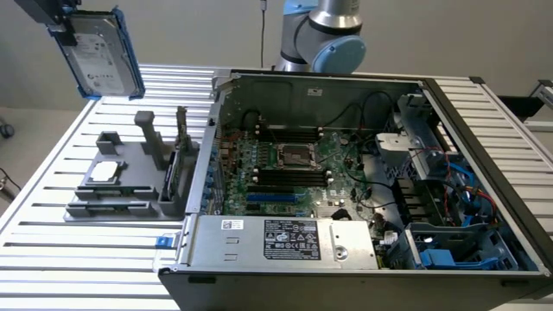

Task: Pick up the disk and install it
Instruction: 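Pick up the disk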

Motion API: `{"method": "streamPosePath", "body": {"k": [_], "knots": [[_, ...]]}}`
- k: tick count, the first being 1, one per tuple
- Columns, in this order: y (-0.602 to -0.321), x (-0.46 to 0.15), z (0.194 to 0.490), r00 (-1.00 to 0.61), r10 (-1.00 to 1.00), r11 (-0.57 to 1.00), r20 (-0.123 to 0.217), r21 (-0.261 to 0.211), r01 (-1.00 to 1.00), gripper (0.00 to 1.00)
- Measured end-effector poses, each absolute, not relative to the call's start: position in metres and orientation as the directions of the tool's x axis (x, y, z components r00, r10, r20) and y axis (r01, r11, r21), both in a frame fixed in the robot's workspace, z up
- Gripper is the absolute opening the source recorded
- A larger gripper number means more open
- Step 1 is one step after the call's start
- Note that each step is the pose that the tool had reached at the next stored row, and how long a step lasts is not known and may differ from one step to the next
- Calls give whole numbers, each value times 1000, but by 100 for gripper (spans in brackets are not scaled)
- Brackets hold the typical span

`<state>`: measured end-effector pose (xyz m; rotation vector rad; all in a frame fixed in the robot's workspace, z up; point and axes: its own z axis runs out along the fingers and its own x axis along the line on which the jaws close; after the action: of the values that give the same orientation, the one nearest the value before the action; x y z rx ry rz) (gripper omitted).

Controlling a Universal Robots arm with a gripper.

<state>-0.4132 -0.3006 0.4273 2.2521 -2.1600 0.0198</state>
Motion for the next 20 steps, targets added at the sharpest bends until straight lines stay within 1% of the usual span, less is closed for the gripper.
{"method": "streamPosePath", "body": {"k": [5,20], "knots": [[-301,-391,444,42,-999,-42,23,9,-999,33],[-301,-323,468,43,-999,-42,22,26,-999,33]]}}
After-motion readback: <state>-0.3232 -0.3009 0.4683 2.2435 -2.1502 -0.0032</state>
